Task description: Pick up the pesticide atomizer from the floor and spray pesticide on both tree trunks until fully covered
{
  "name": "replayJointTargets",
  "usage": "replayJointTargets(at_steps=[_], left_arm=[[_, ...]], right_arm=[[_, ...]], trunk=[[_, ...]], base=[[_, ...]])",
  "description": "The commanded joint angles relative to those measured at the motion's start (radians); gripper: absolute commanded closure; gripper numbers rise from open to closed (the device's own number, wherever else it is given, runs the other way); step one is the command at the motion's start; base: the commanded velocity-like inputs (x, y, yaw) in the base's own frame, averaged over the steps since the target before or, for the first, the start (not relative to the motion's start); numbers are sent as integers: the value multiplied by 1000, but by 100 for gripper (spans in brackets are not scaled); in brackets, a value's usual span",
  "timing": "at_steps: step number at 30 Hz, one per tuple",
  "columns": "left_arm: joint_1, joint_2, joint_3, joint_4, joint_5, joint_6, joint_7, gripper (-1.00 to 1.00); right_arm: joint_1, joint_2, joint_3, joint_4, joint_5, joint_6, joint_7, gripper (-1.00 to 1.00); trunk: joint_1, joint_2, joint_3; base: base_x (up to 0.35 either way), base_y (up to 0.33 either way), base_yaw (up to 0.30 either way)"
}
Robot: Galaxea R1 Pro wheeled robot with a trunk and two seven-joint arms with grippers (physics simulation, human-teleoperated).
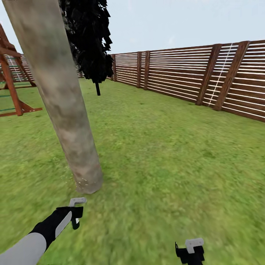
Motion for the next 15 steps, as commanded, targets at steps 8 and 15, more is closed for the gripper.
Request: replayJointTargets(at_steps=[8,15], left_arm=[[-2,12,-1,-186,-13,9,2,100],[-36,52,23,-217,-2,75,0,100]], right_arm=[[0,-2,-1,0,0,0,0,-100],[0,-3,-1,0,0,0,0,-100]], trunk=[[0,0,0],[0,0,0]], base=[[-11,-237,107],[-13,-9,200]])
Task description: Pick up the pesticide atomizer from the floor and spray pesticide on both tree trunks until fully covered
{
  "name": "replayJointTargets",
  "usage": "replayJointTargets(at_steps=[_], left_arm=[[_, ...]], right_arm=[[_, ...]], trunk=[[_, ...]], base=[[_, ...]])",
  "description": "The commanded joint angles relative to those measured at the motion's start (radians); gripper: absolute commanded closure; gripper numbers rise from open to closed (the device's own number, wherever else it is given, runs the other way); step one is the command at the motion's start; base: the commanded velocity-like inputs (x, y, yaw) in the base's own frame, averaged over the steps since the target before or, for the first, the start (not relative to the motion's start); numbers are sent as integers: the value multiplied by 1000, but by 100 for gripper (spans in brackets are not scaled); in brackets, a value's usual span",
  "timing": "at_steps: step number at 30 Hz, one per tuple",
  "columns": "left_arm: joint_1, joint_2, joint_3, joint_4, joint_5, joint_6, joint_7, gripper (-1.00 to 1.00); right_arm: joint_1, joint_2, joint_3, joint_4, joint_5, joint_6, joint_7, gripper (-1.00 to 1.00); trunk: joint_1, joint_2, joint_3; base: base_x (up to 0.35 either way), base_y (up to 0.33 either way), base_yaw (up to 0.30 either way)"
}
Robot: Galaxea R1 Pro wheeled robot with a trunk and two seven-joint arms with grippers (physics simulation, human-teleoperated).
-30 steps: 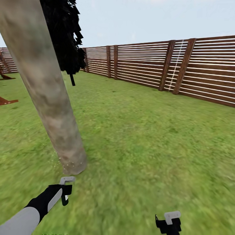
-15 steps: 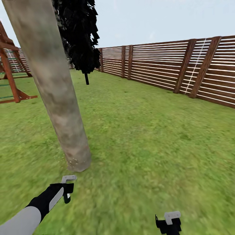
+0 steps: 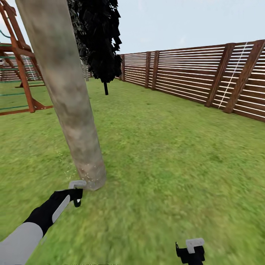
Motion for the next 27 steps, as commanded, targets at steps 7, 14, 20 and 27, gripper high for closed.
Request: replayJointTargets(at_steps=[7,14,20,27], left_arm=[[-43,-59,44,-41,-1,107,-1,100],[-61,58,29,-33,-3,127,-8,100],[-132,-38,-106,-44,-3,198,-1,100],[-131,56,-28,-45,-3,202,-4,100]], right_arm=[[0,-1,0,0,0,0,0,-100],[0,-3,0,0,0,0,0,-100],[0,-3,0,0,0,0,0,-100],[0,-3,0,0,0,0,0,-100]], trunk=[[0,0,0],[0,0,0],[0,0,0],[0,0,0]], base=[[0,0,144],[0,0,1],[0,0,0],[0,0,0]])
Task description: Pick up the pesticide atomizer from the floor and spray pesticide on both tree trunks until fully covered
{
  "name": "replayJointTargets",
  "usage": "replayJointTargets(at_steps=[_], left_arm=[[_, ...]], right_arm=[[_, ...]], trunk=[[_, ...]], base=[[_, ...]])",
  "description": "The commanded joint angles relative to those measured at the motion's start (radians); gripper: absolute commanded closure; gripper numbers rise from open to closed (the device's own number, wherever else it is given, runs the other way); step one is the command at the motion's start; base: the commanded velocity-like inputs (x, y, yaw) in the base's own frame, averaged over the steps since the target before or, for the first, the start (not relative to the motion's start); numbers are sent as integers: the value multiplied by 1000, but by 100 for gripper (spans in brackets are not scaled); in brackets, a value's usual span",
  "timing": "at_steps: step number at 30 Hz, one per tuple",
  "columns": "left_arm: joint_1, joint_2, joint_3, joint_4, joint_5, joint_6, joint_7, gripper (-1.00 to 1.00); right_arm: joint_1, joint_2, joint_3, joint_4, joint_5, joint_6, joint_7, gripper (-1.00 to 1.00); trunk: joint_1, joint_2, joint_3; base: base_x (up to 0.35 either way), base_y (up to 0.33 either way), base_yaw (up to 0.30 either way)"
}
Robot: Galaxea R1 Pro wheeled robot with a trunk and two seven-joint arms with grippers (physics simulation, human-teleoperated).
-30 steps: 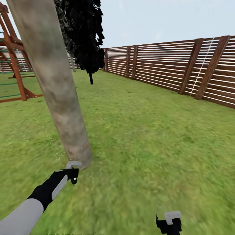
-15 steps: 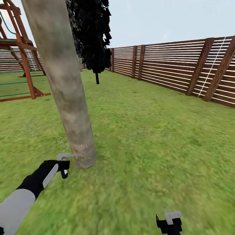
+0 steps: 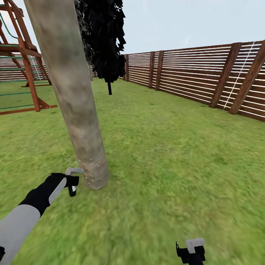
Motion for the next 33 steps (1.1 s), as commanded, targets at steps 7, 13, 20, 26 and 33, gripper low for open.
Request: replayJointTargets(at_steps=[7,13,20,26,33], left_arm=[[-12,-6,1,-115,-1,12,3,100],[4,3,-1,-116,-3,14,4,100],[4,-2,-6,-113,-4,14,6,100],[4,-2,-6,-106,-4,14,8,100],[5,-2,-7,-97,-4,13,20,100]], right_arm=[[0,3,0,0,0,0,0,-100],[0,5,0,0,0,0,1,-100],[0,5,0,0,0,0,1,-100],[0,5,0,0,0,0,0,-100],[0,5,0,0,0,0,1,-100]], trunk=[[0,0,0],[0,0,0],[0,0,0],[0,0,0],[0,0,0]], base=[[0,0,105],[0,0,199],[84,-177,5],[122,-244,33],[122,-244,260]])
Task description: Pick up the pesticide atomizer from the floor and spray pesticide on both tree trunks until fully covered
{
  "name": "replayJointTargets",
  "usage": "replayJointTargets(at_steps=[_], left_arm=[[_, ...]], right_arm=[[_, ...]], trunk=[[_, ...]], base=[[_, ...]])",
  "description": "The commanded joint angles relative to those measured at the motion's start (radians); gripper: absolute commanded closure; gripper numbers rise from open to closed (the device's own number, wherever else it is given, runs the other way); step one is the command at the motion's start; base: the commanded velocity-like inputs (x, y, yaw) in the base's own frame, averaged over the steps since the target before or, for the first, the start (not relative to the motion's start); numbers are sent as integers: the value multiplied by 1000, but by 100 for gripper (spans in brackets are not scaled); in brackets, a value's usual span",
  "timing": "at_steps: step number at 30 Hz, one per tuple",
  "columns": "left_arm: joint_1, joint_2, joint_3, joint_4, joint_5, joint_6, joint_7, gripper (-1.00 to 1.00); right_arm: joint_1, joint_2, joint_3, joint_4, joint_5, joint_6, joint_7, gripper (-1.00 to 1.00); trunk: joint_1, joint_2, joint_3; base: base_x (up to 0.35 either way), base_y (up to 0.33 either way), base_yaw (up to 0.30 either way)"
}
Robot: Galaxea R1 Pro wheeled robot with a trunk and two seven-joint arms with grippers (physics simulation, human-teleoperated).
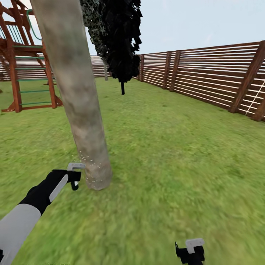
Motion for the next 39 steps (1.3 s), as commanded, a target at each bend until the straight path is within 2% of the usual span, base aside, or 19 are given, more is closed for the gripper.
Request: replayJointTargets(at_steps=[1,20,27,30,33,39], left_arm=[[0,0,0,1,0,0,1,100],[0,3,-1,16,0,1,2,100],[0,5,-1,19,0,-1,3,100],[0,5,2,82,0,-6,14,100],[0,1,0,102,0,-10,28,100],[0,-2,5,95,1,-6,31,100]], right_arm=[[0,0,0,0,0,0,0,-100],[0,-4,-1,0,0,0,-1,-100],[0,-4,-1,0,0,0,-1,-100],[0,-4,-1,0,0,0,-1,-100],[0,-3,-1,0,0,0,-1,-100],[0,-3,-1,0,0,0,-1,-100]], trunk=[[0,0,0],[0,0,0],[0,0,0],[0,0,0],[0,0,0],[0,0,0]], base=[[122,-244,234],[109,-260,16],[3,-274,250],[0,-275,277],[0,-275,273],[81,-272,25]])
